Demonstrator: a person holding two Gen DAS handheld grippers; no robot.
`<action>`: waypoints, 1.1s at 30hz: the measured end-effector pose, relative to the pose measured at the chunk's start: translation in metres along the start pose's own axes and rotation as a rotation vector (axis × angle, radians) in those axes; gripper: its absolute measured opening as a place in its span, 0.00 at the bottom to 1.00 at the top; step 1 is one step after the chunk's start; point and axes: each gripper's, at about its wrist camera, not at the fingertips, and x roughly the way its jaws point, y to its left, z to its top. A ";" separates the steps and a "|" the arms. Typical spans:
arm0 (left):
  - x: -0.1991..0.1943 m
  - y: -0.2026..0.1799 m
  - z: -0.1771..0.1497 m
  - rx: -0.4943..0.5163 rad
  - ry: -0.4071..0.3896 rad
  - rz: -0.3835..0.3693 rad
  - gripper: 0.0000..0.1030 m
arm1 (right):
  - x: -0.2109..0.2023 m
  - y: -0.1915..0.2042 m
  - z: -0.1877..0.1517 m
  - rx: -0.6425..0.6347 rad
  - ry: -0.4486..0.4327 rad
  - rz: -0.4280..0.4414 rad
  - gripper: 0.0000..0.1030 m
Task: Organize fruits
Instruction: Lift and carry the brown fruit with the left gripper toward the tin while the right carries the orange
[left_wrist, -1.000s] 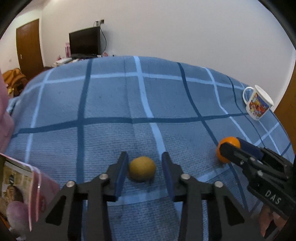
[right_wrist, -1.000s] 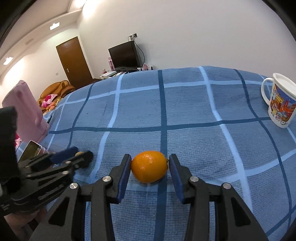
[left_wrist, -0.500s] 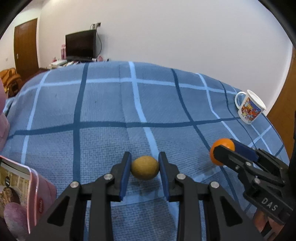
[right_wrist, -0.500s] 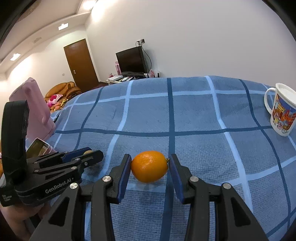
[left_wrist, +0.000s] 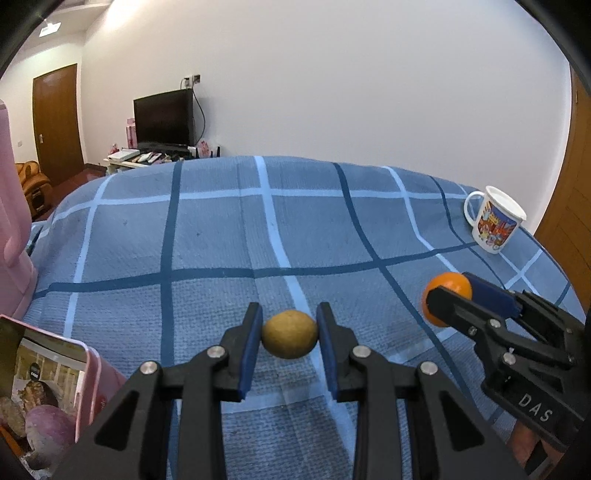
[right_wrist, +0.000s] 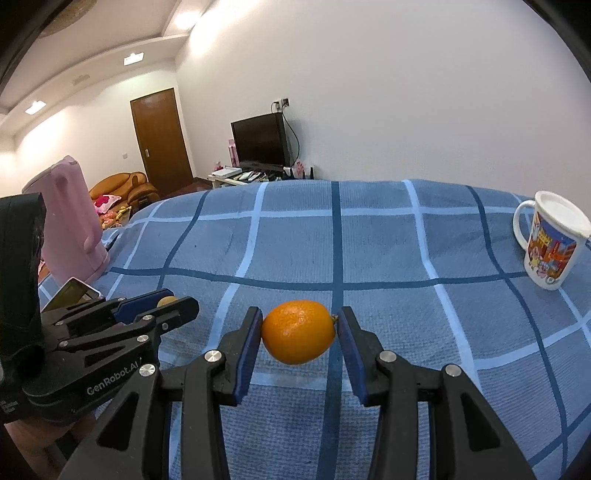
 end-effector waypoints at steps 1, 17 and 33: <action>-0.001 0.000 0.000 -0.001 -0.007 0.000 0.31 | -0.001 0.000 0.000 -0.001 -0.005 -0.002 0.43; -0.022 -0.009 -0.004 0.045 -0.113 0.032 0.31 | -0.017 0.008 -0.002 -0.032 -0.087 -0.022 0.43; -0.035 -0.010 -0.007 0.051 -0.181 0.036 0.31 | -0.035 0.014 -0.005 -0.065 -0.177 -0.036 0.43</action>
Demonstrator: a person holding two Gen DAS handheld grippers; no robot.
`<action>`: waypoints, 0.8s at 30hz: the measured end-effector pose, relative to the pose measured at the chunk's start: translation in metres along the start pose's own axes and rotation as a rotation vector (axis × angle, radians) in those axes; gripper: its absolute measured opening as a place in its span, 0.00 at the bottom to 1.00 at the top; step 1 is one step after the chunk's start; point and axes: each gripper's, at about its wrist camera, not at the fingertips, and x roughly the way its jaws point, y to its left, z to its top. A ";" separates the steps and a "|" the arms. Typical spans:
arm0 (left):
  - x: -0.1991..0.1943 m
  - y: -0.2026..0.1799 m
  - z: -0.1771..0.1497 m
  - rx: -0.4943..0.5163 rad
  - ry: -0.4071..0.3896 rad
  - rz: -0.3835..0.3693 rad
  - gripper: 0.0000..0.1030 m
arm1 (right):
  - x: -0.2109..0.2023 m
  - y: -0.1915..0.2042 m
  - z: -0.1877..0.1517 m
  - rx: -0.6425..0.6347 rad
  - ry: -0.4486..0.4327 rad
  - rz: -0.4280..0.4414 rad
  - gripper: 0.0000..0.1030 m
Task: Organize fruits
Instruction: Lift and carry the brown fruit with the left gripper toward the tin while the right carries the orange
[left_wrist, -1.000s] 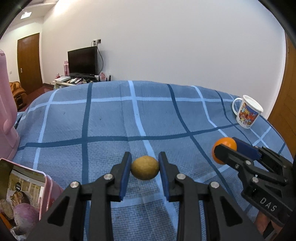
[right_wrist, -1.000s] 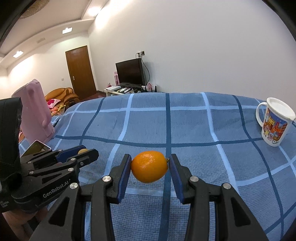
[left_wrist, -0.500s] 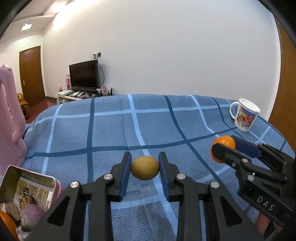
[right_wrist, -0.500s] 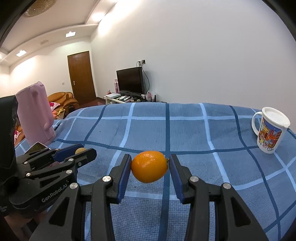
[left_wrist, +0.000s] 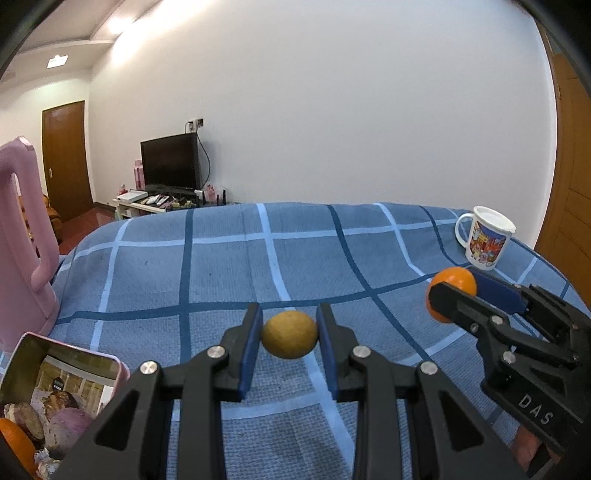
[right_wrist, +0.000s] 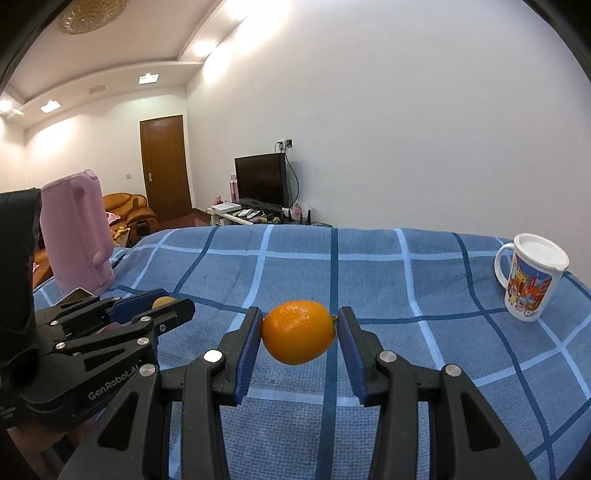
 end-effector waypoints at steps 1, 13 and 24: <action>0.000 0.000 0.000 0.002 -0.004 -0.001 0.31 | -0.001 0.001 0.000 -0.002 -0.006 -0.001 0.43; -0.013 -0.008 -0.003 0.039 -0.047 0.003 0.31 | -0.011 0.004 -0.001 -0.017 -0.059 -0.020 0.43; -0.021 -0.009 -0.004 0.037 -0.081 0.006 0.31 | -0.018 0.005 -0.003 -0.024 -0.097 -0.027 0.43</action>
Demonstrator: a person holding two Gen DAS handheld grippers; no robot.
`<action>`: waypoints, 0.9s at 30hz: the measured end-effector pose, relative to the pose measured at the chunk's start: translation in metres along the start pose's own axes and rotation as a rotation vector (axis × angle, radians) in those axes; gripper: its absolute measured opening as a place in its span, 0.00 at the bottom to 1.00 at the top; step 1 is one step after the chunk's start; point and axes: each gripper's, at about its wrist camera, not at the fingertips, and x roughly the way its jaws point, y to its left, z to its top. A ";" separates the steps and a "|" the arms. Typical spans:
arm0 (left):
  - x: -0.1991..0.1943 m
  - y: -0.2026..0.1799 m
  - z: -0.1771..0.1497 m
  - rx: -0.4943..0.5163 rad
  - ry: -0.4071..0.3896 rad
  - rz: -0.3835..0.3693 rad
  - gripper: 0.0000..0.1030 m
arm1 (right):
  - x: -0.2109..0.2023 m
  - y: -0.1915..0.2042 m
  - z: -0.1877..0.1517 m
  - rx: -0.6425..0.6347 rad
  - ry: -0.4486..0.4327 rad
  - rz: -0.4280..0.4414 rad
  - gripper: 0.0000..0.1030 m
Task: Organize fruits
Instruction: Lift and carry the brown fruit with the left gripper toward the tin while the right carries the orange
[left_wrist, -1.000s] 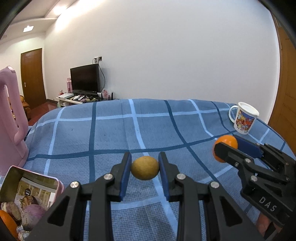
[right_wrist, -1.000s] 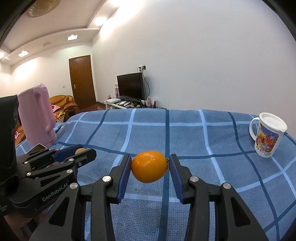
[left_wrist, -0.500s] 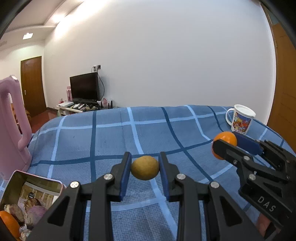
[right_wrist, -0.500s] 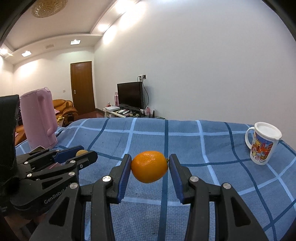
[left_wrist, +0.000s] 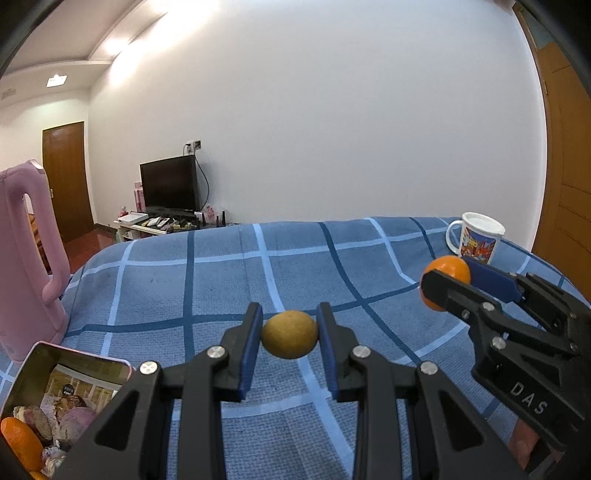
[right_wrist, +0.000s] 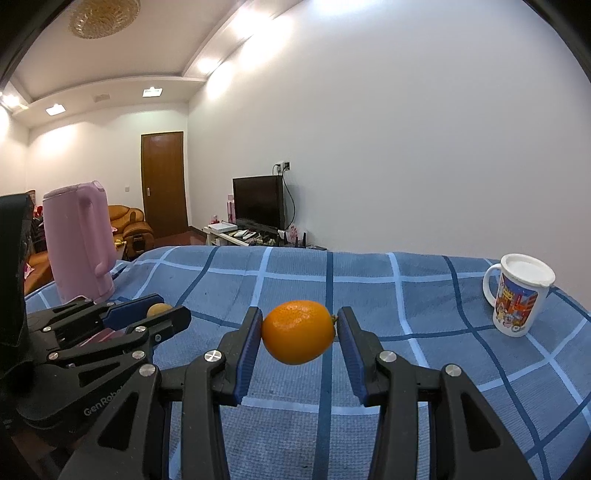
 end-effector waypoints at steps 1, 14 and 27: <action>-0.001 0.000 0.000 -0.001 -0.004 0.001 0.31 | -0.001 0.000 0.000 -0.001 -0.004 -0.001 0.43; -0.008 -0.002 -0.002 0.004 -0.014 -0.006 0.31 | -0.011 0.002 -0.001 -0.009 -0.028 0.004 0.43; -0.017 -0.004 -0.006 0.009 -0.014 -0.011 0.31 | -0.022 0.008 -0.003 -0.020 -0.033 0.003 0.43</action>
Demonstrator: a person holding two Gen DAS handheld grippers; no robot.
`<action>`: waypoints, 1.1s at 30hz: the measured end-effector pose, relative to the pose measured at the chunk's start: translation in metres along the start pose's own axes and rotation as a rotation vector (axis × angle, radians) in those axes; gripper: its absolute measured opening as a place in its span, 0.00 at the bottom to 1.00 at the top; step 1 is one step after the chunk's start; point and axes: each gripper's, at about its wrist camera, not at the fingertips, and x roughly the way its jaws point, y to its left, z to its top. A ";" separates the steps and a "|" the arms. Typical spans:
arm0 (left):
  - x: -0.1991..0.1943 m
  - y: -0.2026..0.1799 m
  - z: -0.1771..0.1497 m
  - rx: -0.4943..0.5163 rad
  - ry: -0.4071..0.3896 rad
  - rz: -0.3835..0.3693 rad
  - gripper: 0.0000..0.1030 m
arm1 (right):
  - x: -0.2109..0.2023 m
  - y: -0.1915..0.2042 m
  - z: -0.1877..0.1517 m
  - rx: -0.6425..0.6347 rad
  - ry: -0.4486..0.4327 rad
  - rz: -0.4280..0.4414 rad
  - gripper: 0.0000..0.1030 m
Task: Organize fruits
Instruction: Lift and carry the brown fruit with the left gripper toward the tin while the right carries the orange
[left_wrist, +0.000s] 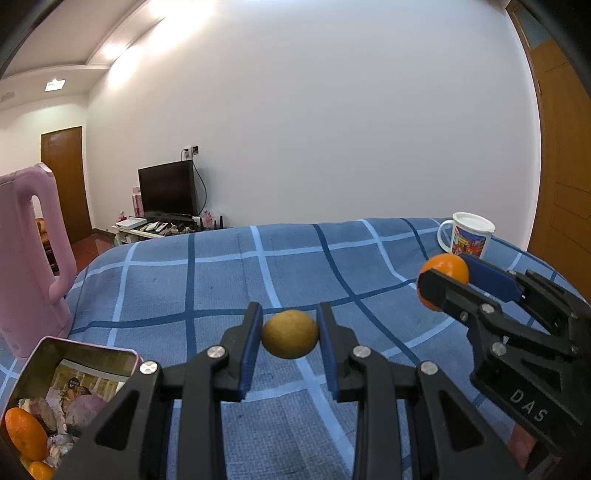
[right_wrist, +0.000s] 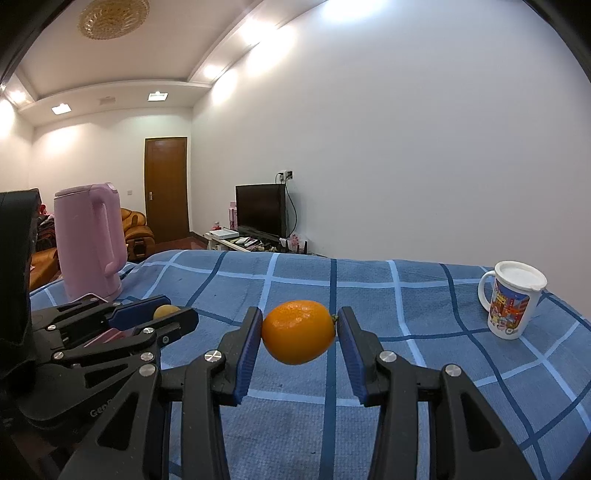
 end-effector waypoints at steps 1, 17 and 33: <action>-0.001 0.000 0.000 -0.001 0.000 0.000 0.31 | 0.000 0.001 0.000 -0.001 0.001 0.002 0.43; -0.017 0.005 -0.007 -0.017 0.002 -0.012 0.31 | -0.015 0.016 -0.005 -0.032 0.006 0.024 0.43; -0.039 0.027 -0.018 -0.060 0.020 -0.007 0.31 | -0.014 0.041 -0.006 -0.051 0.042 0.076 0.43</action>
